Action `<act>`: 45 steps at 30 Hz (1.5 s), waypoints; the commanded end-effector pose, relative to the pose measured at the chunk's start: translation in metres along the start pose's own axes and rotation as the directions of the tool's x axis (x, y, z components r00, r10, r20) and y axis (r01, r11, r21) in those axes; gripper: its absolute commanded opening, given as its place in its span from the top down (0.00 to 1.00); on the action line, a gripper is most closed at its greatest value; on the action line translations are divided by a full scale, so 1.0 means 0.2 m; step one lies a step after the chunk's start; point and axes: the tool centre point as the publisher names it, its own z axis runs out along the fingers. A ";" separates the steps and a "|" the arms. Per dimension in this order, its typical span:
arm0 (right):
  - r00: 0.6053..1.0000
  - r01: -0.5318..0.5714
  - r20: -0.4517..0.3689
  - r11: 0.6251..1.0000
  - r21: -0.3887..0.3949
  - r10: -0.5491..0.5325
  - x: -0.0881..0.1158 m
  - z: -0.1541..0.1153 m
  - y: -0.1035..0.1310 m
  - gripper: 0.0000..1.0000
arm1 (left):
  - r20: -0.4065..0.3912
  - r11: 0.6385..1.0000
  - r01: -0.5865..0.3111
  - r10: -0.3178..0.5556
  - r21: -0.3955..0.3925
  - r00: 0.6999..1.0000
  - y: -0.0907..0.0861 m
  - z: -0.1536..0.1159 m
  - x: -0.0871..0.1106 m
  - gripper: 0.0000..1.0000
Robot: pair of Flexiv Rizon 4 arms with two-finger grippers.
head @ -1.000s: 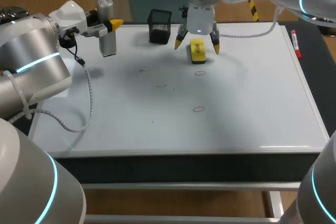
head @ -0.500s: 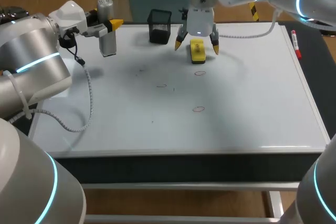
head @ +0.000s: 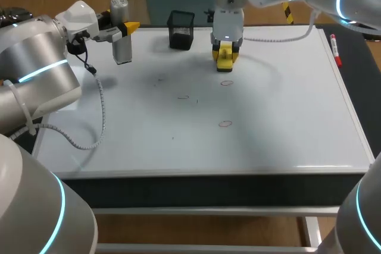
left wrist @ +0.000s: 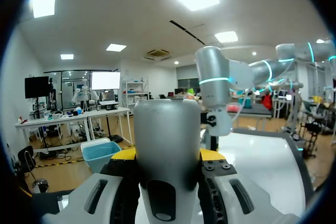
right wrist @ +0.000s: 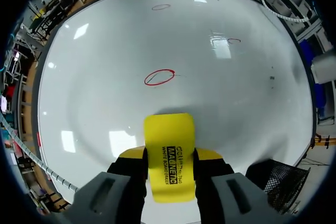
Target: Pick up the inspection probe, press it on each red-marked spot on the whiteboard one by one, put down the probe, pick up the eraser, and wipe off all the red marks.
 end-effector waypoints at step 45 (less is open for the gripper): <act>0.881 -0.461 0.134 0.887 0.031 0.454 1.06 -0.41 -0.14 1.00 | 0.004 1.000 -0.001 0.001 0.003 1.000 0.00 0.00 0.00 1.00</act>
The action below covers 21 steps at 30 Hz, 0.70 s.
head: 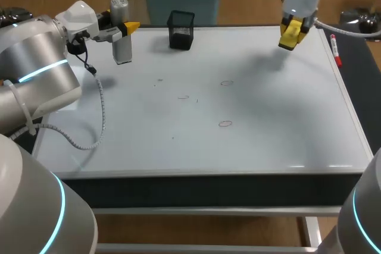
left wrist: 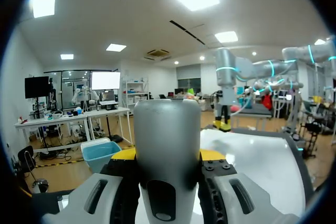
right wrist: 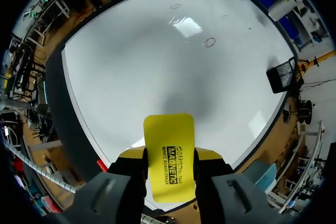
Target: Pick up the inspection probe, press it on each red-marked spot on the whiteboard one by one, put down the probe, pick up the eraser, and wipe off all the red marks.
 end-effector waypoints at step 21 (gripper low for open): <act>0.999 -0.009 0.034 0.999 0.031 0.008 0.14 -0.05 0.00 1.00 | 0.004 1.000 -0.001 0.001 0.003 1.000 0.00 0.00 0.00 1.00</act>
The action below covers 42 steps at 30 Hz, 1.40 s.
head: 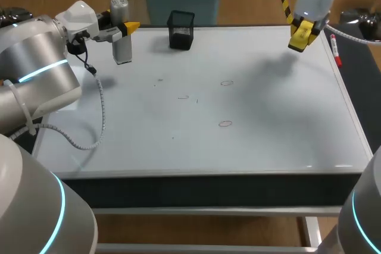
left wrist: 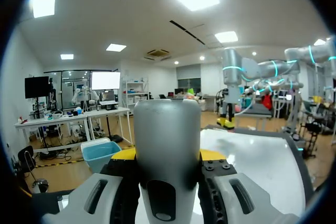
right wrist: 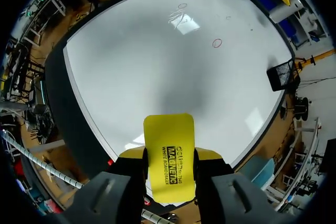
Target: Pick up the inspection probe, press it on each red-marked spot on the whiteboard one by one, put down the probe, pick up the eraser, and wipe off all the red marks.
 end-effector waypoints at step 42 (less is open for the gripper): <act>1.000 0.001 -0.001 1.000 0.003 -0.001 0.01 -0.01 0.00 1.00 | -0.376 0.993 0.102 -0.071 0.063 0.924 0.10 0.33 0.63 1.00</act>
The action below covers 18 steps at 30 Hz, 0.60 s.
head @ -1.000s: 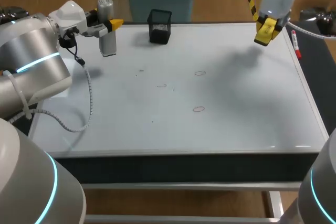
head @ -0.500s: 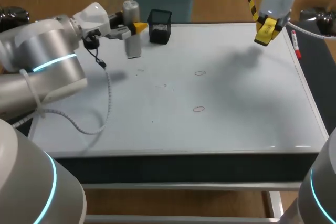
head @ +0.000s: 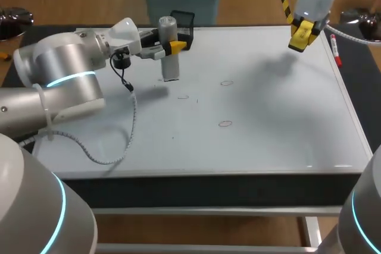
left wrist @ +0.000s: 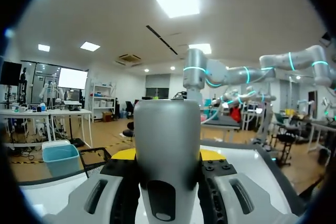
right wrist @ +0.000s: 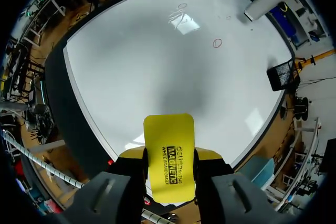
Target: Pick up the inspection probe, press it on each red-marked spot on the whiteboard one by one, put down the probe, pick up the eraser, and wipe off all the red marks.
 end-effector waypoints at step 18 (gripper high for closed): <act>1.000 0.002 -0.001 1.000 0.002 -0.002 0.00 0.00 0.00 1.00 | -0.195 0.999 0.019 -0.014 0.025 0.981 0.10 0.06 0.09 1.00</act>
